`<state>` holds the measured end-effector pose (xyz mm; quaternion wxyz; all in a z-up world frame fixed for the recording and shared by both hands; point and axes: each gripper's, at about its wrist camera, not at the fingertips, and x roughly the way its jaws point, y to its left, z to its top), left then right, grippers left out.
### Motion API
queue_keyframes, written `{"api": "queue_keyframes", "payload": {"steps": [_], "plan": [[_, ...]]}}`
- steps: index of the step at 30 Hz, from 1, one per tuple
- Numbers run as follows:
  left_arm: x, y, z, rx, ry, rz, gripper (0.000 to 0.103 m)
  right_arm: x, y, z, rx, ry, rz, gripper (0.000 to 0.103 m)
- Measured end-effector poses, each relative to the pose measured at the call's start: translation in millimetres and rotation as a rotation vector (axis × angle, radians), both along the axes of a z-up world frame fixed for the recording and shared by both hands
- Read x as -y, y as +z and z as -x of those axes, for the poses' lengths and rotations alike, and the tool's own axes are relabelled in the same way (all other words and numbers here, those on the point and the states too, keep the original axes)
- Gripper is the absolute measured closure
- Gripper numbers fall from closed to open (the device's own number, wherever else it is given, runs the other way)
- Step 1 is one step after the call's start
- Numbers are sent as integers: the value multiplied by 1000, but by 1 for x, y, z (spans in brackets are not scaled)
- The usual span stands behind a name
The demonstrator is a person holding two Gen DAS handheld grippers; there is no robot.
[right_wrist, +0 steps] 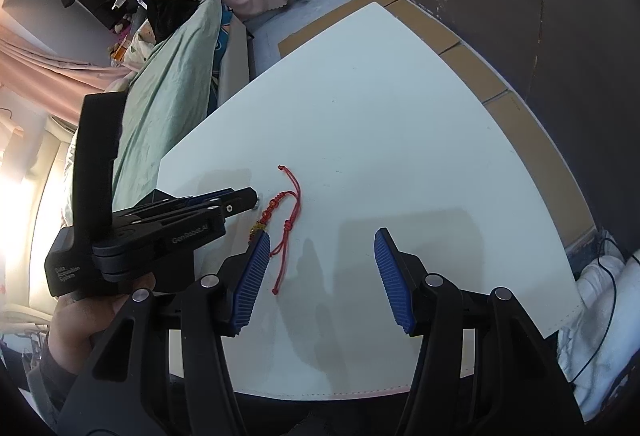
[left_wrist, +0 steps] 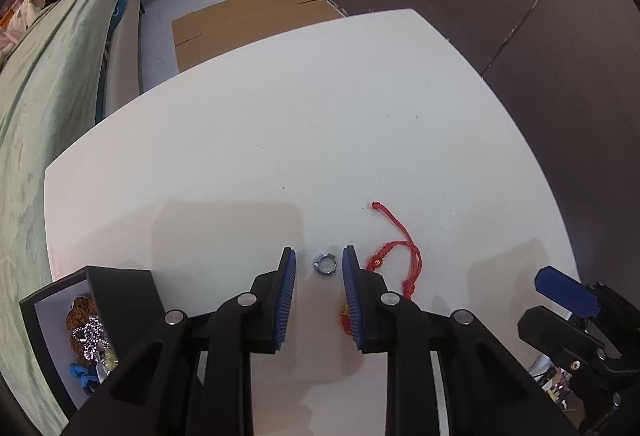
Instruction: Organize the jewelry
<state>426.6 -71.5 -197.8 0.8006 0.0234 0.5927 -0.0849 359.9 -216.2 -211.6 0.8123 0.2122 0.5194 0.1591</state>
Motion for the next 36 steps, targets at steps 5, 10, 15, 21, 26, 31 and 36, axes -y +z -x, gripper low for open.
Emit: {"api": "queue_keyframes", "payload": {"steps": [5,10,15,21,26,31,36], "plan": [[7,-7,-3,-2,0,-48,84,2,-2,0,-3,-5,-3,47],[4,-8,-4,4,16,-58,93,0,0,-1,-1,0,-3,47],[-3,-3,-1,12,21,-49,93,-6,1,-3,3,18,6,47],[-24,16,5,47,63,0,93,-25,-1,-13,-9,65,46,51],[-44,35,17,86,102,32,93,-51,-11,-26,-42,108,107,62],[-57,51,30,117,129,67,93,-67,-19,-39,-64,115,153,67],[-71,68,43,154,162,107,93,-85,-30,-49,-85,125,248,75]]}}
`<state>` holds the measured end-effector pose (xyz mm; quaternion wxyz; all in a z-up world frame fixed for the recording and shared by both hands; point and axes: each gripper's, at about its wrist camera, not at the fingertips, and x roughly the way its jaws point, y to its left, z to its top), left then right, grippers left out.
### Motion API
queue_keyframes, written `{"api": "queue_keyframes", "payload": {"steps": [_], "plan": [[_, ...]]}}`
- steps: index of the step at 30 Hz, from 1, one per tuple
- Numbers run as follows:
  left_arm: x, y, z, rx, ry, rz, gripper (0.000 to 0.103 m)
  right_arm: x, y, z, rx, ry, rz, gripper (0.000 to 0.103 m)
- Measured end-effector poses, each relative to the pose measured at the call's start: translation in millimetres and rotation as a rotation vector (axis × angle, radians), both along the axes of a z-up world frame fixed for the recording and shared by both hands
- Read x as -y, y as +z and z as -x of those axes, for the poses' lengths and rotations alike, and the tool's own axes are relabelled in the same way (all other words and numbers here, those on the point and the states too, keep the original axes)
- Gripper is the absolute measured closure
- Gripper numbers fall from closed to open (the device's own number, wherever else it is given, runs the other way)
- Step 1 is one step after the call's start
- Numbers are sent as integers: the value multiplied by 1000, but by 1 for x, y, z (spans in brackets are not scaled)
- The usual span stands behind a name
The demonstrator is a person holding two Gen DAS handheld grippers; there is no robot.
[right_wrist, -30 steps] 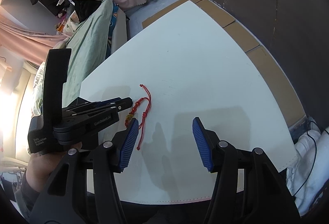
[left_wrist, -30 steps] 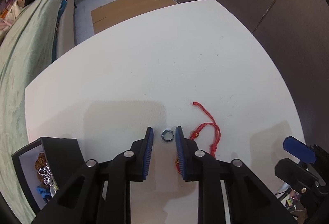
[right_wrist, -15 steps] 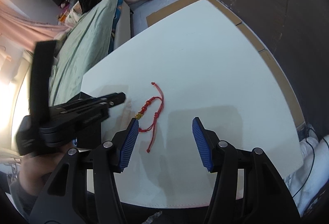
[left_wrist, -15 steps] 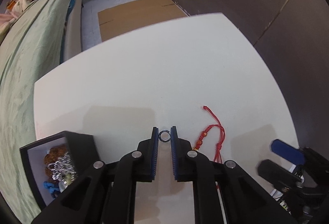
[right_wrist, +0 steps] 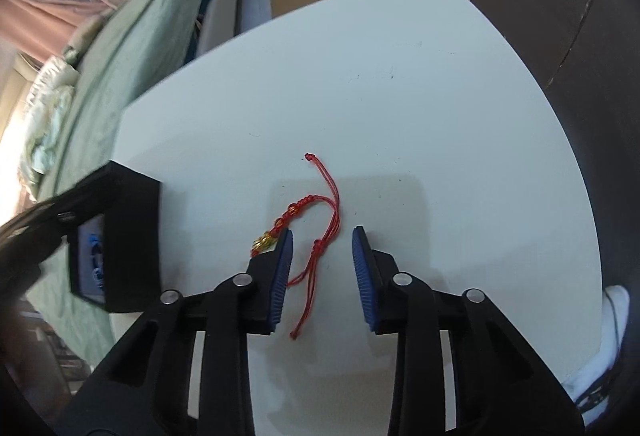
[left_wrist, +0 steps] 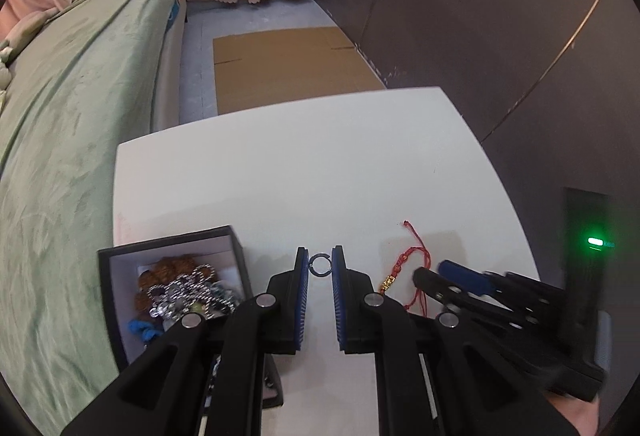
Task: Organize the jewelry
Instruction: 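Carry the silver ring into the black box with the left gripper while the right gripper grasps the red-string bracelet, then lower the red-string bracelet into the black box and open the right gripper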
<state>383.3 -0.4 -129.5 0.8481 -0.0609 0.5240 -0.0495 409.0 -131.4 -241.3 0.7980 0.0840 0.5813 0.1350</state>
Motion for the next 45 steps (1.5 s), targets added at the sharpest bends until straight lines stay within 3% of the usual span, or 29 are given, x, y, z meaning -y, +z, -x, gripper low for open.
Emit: {"api": "queue_keyframes", "payload": {"steps": [3,5,6,11,20,22,23,24,29,36,41,42,44,45], "plan": [[-10,9,9,20,21,25,93,-9,-1,-2,20,6,59,80],[-16,15,13,32,32,30,93,-15,-2,-3,33,12,106,96],[-19,17,16,35,36,33,93,-19,-2,-4,35,23,128,99],[-45,29,29,45,63,59,93,-22,3,0,48,34,97,100],[-89,31,45,40,129,62,92,-40,47,20,142,58,-35,100],[-95,32,48,44,143,67,80,-48,62,26,167,76,-61,100],[-100,34,51,44,155,62,58,-52,70,30,181,82,-75,100],[-105,37,54,61,161,62,48,-58,76,31,192,88,-84,100],[-123,50,68,89,181,61,47,-80,111,43,253,125,-145,100],[-143,63,87,112,201,55,21,-114,139,51,280,176,-223,100],[-155,70,100,126,218,51,9,-131,139,55,259,189,-277,99],[-156,71,102,128,223,48,9,-134,134,53,249,182,-266,97],[-157,72,107,131,227,43,9,-136,124,53,216,184,-272,56],[-158,72,109,134,228,44,9,-134,122,56,219,175,-276,49]]}}
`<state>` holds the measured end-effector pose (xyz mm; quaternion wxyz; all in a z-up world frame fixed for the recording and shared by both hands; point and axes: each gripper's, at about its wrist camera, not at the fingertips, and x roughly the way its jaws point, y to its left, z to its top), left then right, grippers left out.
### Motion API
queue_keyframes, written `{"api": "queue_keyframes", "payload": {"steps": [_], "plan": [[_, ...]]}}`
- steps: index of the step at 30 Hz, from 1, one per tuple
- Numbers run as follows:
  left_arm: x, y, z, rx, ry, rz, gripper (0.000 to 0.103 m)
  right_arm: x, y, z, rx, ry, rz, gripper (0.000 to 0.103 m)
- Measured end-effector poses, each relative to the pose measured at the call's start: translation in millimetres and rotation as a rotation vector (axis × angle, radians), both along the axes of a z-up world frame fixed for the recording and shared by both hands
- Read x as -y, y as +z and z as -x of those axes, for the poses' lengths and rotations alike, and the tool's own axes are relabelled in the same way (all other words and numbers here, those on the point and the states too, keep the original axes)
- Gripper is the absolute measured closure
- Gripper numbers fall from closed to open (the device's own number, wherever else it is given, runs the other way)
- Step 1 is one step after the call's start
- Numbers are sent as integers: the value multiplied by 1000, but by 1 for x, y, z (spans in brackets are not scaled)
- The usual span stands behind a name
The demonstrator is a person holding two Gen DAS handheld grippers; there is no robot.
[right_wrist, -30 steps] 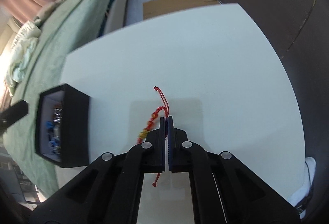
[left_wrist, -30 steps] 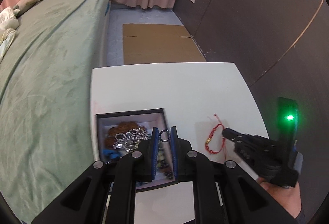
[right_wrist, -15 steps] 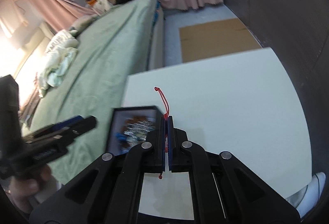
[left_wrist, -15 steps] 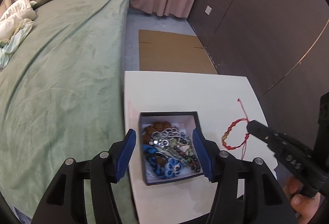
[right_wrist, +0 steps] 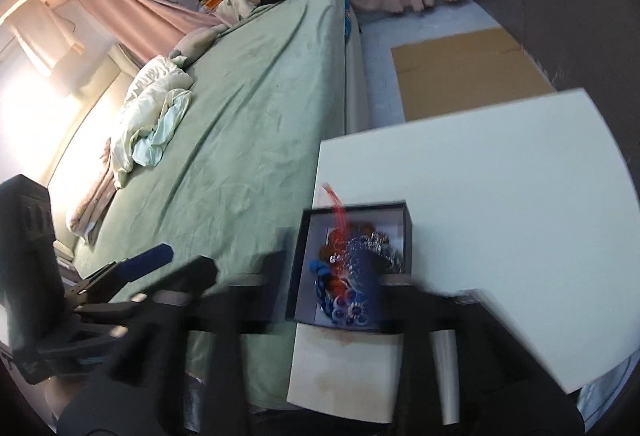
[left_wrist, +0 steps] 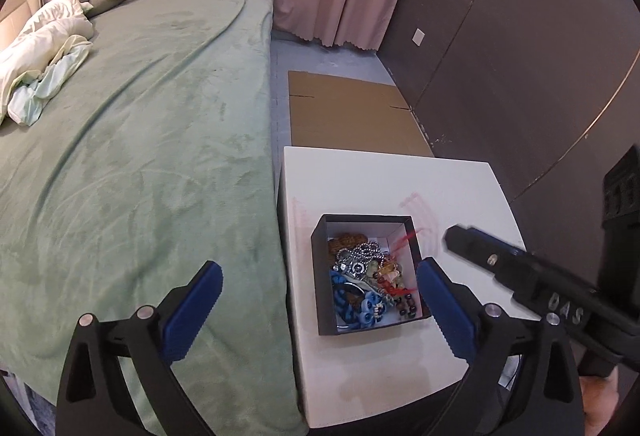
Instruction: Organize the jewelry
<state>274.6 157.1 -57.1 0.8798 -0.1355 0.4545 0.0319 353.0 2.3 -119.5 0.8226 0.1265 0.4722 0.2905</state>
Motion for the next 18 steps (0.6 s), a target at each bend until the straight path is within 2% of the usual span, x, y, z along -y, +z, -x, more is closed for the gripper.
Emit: {"api": "queue_keyframes", "payload": {"steps": [1,3,7,10,18], "plan": [[0,1,2,5,2,1,9,3,-1,5,16,-17,4,37],[1,3,7,21,10,-3,9,10,-4,12,28,-36,13,36],[8,14,20,73,15,-5,9,34,-6,19,-6,-65,-17,35],[18,23,28,100,4,-20,9,56,1,28,3,-93,-42,20],[51,52,57,168,-15,-33,8,104,35,67,78,-129,-57,6]]}}
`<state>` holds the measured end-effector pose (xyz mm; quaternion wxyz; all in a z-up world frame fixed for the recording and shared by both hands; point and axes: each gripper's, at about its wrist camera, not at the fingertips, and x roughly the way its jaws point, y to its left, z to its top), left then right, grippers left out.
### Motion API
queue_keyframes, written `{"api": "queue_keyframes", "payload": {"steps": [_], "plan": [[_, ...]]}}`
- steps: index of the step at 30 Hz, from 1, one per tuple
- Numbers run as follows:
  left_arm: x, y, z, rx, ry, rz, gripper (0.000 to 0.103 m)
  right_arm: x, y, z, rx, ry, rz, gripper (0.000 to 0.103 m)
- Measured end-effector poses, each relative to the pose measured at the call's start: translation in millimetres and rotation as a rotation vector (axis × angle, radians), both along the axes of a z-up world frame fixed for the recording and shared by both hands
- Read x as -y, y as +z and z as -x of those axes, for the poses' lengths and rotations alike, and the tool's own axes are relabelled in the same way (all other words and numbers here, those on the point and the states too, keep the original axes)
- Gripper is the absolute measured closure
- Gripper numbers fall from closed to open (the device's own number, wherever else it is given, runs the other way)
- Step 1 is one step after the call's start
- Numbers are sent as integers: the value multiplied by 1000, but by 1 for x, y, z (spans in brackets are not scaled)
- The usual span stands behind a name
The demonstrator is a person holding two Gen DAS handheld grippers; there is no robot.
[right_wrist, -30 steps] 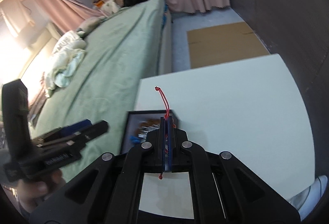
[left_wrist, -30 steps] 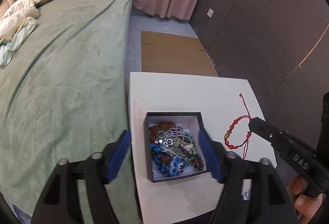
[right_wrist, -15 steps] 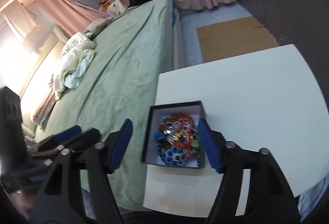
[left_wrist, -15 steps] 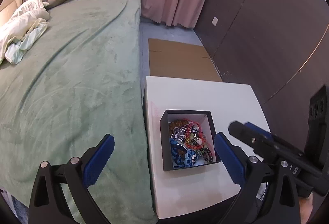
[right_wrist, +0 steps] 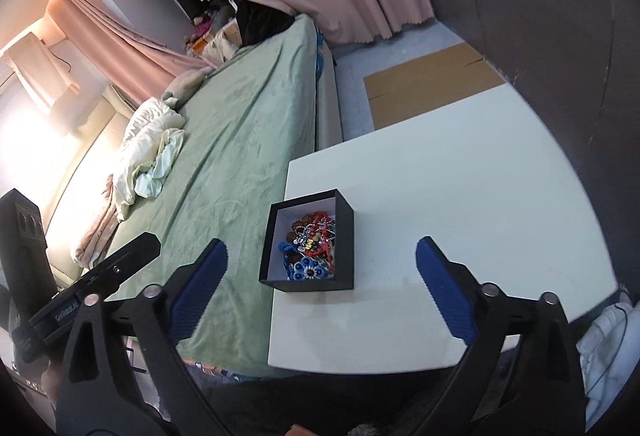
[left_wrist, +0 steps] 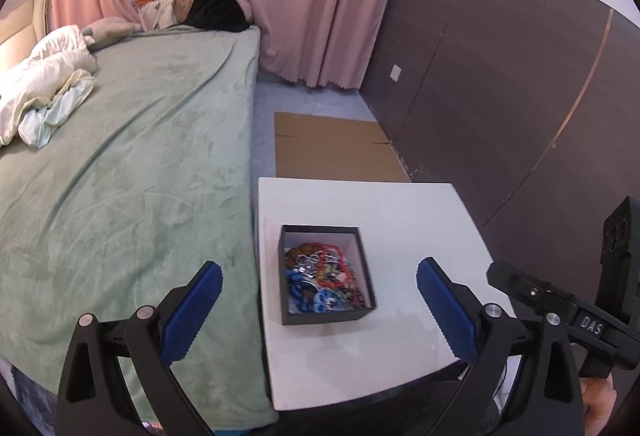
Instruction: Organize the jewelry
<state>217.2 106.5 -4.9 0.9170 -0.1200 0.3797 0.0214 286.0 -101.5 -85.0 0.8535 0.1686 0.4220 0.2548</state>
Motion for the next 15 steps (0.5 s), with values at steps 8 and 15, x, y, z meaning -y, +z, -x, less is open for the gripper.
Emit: {"api": "queue_keyframes", "payload": {"steps": [8,15], "plan": [[32,22,37,60,-24,-12,9,32,23,40,67,3,6,5],[54,30,68,92,-34,7,8,55,33,72,98,21,20,5]]}}
